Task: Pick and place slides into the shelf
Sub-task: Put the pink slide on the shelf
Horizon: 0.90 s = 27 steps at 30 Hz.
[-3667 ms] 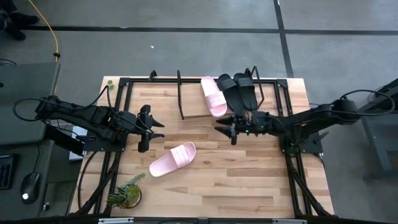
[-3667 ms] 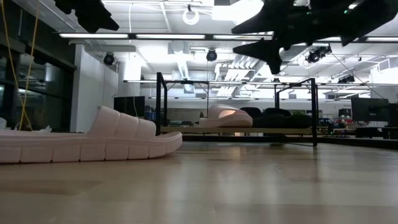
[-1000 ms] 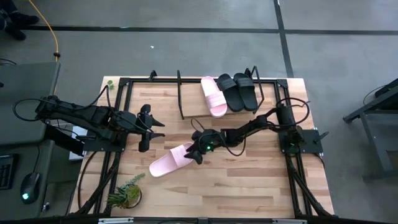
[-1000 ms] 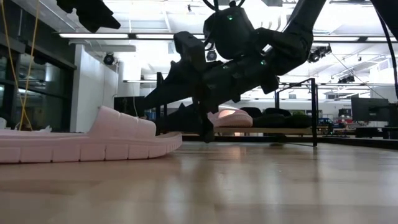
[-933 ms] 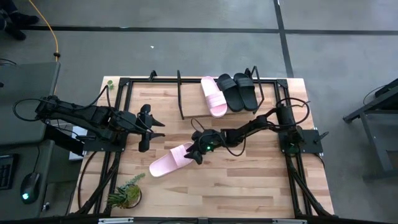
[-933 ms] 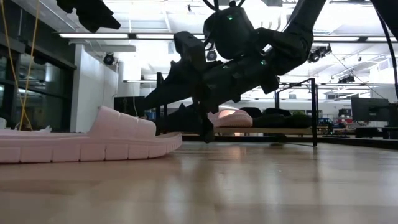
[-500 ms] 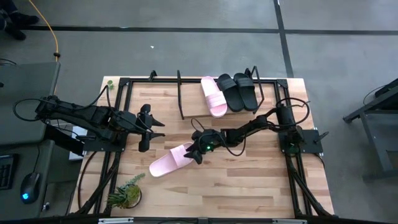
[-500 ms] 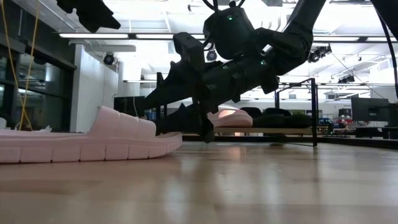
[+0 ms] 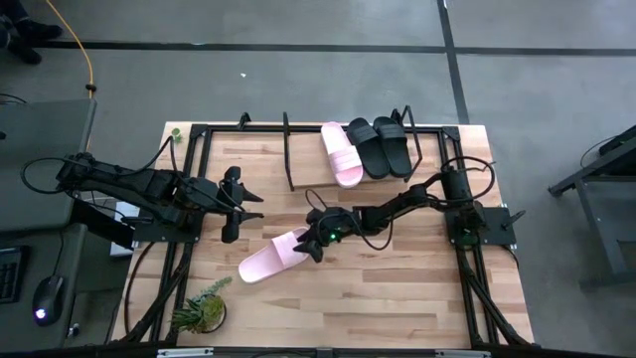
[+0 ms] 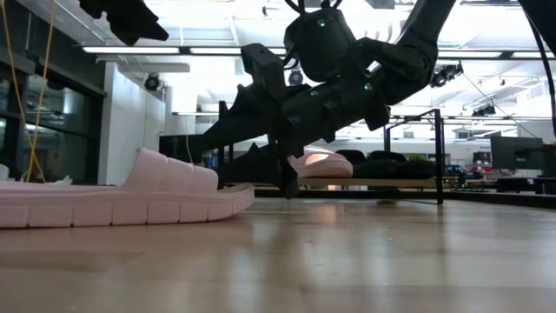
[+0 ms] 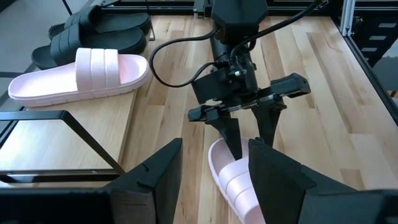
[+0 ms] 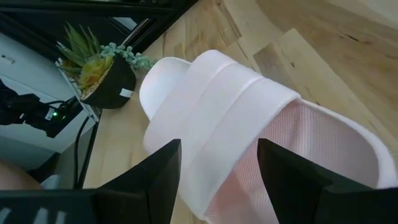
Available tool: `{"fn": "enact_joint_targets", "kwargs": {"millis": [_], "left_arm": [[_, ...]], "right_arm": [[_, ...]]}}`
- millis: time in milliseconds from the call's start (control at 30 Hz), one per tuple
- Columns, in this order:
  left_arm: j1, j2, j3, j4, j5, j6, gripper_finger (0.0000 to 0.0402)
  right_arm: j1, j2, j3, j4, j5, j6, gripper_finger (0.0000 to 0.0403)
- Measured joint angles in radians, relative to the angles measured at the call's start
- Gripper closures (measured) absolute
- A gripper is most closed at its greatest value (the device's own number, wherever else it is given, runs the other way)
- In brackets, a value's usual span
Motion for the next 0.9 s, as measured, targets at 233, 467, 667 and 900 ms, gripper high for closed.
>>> {"fn": "enact_joint_targets", "kwargs": {"millis": [233, 467, 667, 900], "left_arm": [[0.0, 0.0, 0.0, 0.0, 0.0, 0.0, 0.0234], [0.0, 0.0, 0.0, 0.002, 0.0, 0.0, 0.0234], [0.0, 0.0, 0.0, 0.001, 0.001, 0.0, 0.0234], [0.0, 0.0, 0.0, -0.001, 0.001, 0.0, 0.0234]], "right_arm": [[0.009, 0.01, 0.037, -0.007, -0.001, -0.003, 0.0199], [0.01, 0.101, 0.112, -0.021, -0.034, 0.011, 0.0199], [0.005, 0.161, 0.192, -0.015, -0.078, 0.006, 0.0199], [0.005, 0.164, 0.226, -0.079, -0.078, -0.012, 0.0222]]}}
